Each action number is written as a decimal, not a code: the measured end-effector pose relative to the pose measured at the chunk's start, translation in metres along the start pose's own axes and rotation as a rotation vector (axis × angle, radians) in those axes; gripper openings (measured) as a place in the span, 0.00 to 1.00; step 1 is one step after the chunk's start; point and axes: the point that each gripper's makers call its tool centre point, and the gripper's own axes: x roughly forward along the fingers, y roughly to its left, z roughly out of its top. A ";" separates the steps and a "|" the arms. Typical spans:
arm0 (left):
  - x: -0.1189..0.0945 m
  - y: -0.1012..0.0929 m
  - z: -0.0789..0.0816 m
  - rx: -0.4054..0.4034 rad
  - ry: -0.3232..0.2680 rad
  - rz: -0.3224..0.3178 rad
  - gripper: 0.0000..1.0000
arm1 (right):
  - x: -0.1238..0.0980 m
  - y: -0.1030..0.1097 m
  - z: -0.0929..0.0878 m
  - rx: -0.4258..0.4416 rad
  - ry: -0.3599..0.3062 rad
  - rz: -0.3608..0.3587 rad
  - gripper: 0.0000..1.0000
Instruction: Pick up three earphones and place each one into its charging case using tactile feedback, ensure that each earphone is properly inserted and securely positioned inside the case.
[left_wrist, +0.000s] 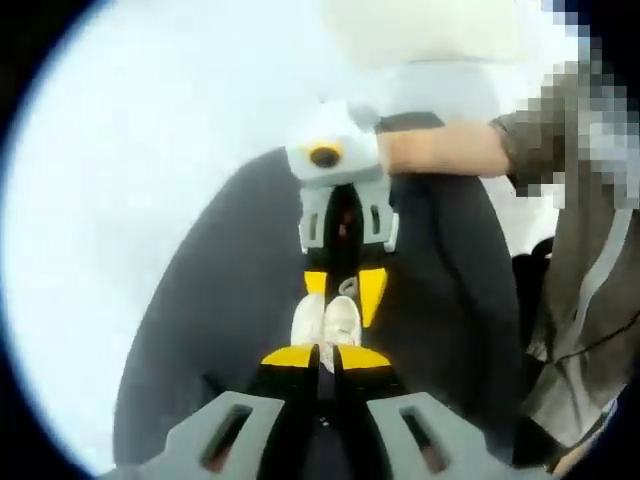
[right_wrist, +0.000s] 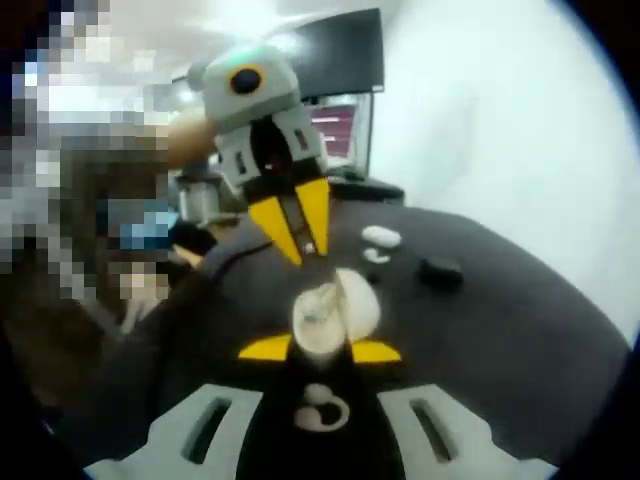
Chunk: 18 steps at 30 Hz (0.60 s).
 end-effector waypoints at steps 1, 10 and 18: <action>-0.001 -0.001 -0.003 -0.038 -0.009 0.009 0.03 | 0.000 0.000 0.000 0.005 -0.001 0.000 0.21; 0.007 0.011 -0.027 -0.511 -0.194 0.101 0.05 | 0.000 0.000 0.000 -0.010 0.004 -0.004 0.21; 0.018 0.011 -0.029 -0.611 -0.283 0.075 0.12 | 0.000 0.000 -0.003 -0.007 0.015 -0.004 0.21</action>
